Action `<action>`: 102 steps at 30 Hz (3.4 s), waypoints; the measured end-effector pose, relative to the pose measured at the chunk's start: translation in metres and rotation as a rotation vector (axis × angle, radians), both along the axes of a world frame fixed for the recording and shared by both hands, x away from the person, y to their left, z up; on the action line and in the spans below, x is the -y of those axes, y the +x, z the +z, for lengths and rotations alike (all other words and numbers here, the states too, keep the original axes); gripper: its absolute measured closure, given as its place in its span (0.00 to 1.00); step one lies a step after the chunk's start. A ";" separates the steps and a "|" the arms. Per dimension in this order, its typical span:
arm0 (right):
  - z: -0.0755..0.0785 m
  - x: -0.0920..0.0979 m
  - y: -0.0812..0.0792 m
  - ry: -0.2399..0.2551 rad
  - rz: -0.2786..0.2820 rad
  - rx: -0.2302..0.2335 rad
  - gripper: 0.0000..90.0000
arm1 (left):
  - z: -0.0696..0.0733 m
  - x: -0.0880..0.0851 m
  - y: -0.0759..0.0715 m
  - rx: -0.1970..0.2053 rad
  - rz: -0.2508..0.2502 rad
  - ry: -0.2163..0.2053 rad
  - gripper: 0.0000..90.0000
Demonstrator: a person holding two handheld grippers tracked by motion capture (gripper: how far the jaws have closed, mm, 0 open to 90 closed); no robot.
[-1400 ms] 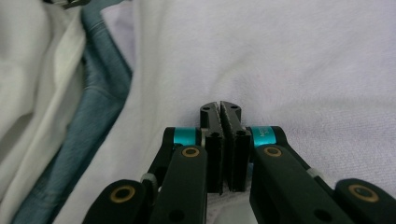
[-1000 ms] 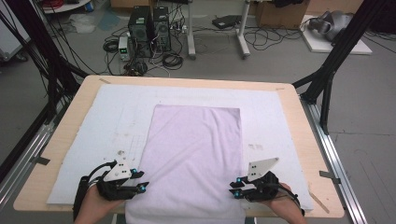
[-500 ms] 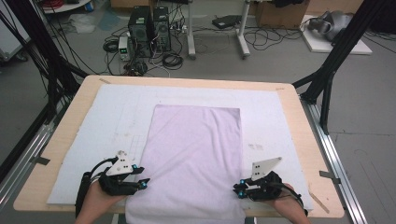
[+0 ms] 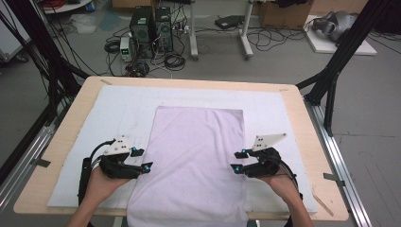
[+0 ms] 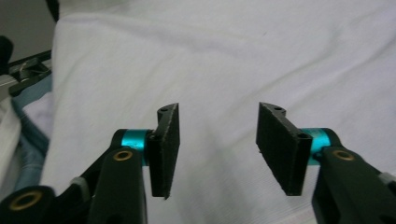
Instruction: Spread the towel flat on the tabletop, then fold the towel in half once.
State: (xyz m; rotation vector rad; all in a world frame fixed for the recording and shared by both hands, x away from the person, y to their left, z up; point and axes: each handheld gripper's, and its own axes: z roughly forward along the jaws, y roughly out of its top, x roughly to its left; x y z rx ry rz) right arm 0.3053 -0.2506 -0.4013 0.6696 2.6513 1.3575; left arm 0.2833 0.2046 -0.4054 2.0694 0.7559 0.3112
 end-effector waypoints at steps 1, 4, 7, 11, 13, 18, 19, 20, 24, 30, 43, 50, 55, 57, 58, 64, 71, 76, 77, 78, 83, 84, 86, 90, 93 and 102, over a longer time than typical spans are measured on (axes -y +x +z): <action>0.001 0.000 0.003 0.001 -0.005 0.004 0.51 | 0.002 0.000 0.003 0.003 0.001 -0.008 0.41; 0.006 0.001 0.018 0.009 -0.019 -0.004 0.44 | 0.007 0.001 0.011 0.022 -0.005 -0.025 0.39; 0.010 0.001 0.028 0.024 -0.029 -0.008 0.41 | 0.011 0.005 0.018 0.029 -0.002 -0.019 0.37; 0.014 -0.001 0.034 0.013 -0.032 -0.019 0.38 | 0.014 0.009 0.023 0.037 -0.003 -0.018 0.37; 0.016 -0.002 0.034 0.010 -0.029 0.002 0.38 | 0.016 0.009 0.024 0.038 -0.006 -0.022 0.37; 0.015 -0.002 0.035 0.000 -0.028 -0.002 0.37 | 0.016 0.008 0.026 0.038 -0.003 -0.030 0.38; 0.014 -0.002 0.036 -0.002 -0.028 0.001 0.37 | 0.016 0.008 0.026 0.036 -0.002 -0.029 0.38; 0.014 -0.002 0.036 -0.001 -0.027 -0.002 0.37 | 0.016 0.008 0.026 0.036 0.000 -0.031 0.38; 0.013 -0.001 0.038 -0.003 -0.036 -0.008 0.36 | 0.016 0.006 0.029 0.032 0.007 -0.030 0.38; 0.017 0.003 0.044 -0.013 -0.049 -0.008 0.36 | 0.019 0.005 0.036 0.029 0.027 -0.040 0.38; 0.026 0.011 0.090 -0.063 -0.133 0.013 0.38 | 0.034 0.012 0.088 0.053 0.100 -0.030 0.40; 0.003 0.012 0.113 -0.091 -0.193 -0.013 0.42 | 0.003 0.011 0.121 0.014 0.165 0.054 0.47; -0.011 0.013 0.125 -0.122 -0.247 -0.031 0.46 | -0.016 0.017 0.135 0.005 0.182 0.066 0.59; -0.018 0.013 0.129 -0.159 -0.274 -0.048 0.47 | -0.024 0.019 0.139 -0.010 0.186 0.094 0.63; -0.020 0.012 0.130 -0.162 -0.285 -0.055 0.47 | -0.029 0.021 0.141 -0.021 0.192 0.106 0.64; -0.037 0.010 0.133 -0.188 -0.339 -0.045 0.60 | -0.036 0.022 0.145 -0.063 0.237 0.117 0.80; -0.040 0.008 0.131 -0.106 -0.341 -0.081 0.95 | -0.033 0.023 0.144 -0.071 0.244 0.124 0.96; -0.028 0.013 0.128 -0.095 -0.323 -0.058 0.96 | -0.016 0.012 0.137 -0.028 0.238 0.041 0.96; -0.025 0.014 0.127 -0.093 -0.324 -0.058 0.96 | -0.011 0.010 0.135 -0.015 0.233 0.027 0.96; -0.021 0.016 0.126 -0.086 -0.321 -0.051 0.96 | -0.006 0.008 0.132 -0.003 0.224 0.027 0.96; 0.004 0.021 0.115 -0.029 -0.289 -0.025 0.96 | 0.012 -0.002 0.117 0.029 0.198 0.019 0.96; 0.009 0.021 0.112 -0.024 -0.278 -0.020 0.96 | 0.016 -0.005 0.113 0.033 0.192 0.007 0.96; 0.020 0.020 0.103 -0.012 -0.257 -0.006 0.96 | 0.023 -0.006 0.105 0.051 0.178 -0.001 0.96; 0.034 0.022 0.083 0.023 -0.213 0.011 0.96 | 0.032 -0.007 0.083 0.085 0.144 0.000 0.96; 0.037 0.022 0.063 0.023 -0.183 0.020 0.96 | 0.031 -0.007 0.061 0.096 0.117 0.010 0.96; 0.005 0.027 0.008 0.008 -0.138 -0.017 0.96 | 0.000 -0.012 0.003 0.051 0.052 0.043 0.94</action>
